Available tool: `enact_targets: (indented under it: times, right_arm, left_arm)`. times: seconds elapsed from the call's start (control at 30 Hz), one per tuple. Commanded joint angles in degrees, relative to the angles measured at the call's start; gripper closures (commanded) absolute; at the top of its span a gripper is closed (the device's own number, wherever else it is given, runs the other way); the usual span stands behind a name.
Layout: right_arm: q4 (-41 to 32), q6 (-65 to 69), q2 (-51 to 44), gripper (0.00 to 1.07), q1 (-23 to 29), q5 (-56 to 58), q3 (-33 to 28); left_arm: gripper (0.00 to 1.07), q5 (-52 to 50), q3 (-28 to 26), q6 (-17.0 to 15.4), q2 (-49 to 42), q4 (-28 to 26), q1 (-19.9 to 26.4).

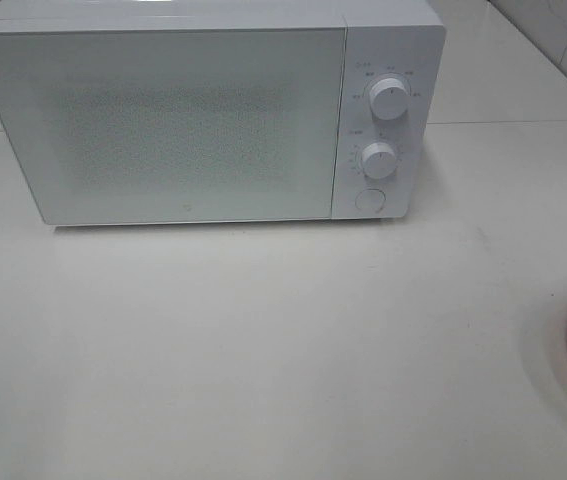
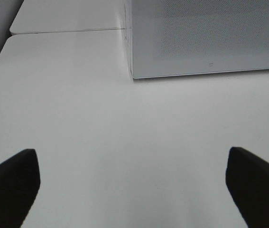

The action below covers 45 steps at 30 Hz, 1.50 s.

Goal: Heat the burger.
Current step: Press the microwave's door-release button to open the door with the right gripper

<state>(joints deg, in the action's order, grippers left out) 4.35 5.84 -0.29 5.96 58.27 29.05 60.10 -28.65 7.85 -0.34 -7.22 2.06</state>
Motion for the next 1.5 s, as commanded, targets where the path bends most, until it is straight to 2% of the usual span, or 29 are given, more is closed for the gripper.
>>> enact_targets:
  times: [0.03,0.7,1.07,1.5]
  right_arm:
    - [-0.23,0.23,-0.92,0.32,-0.34,-0.57,-0.11]
    - [0.11,0.23,-0.63,0.32,-0.34,-0.97,0.97]
    - [0.29,-0.80,8.48,0.32,-0.34,-3.55,4.47]
    - [0.74,-0.86,21.03,0.32,-0.34,-16.67,4.18]
  left_arm:
    - [0.07,-0.63,0.17,0.06,-1.32,0.00,0.06]
    - [0.07,-0.63,0.17,0.06,-1.32,0.00,0.06]
    - [0.07,-0.63,0.17,0.06,-1.32,0.00,0.06]
    - [0.07,-0.63,0.17,0.06,-1.32,0.00,0.06]
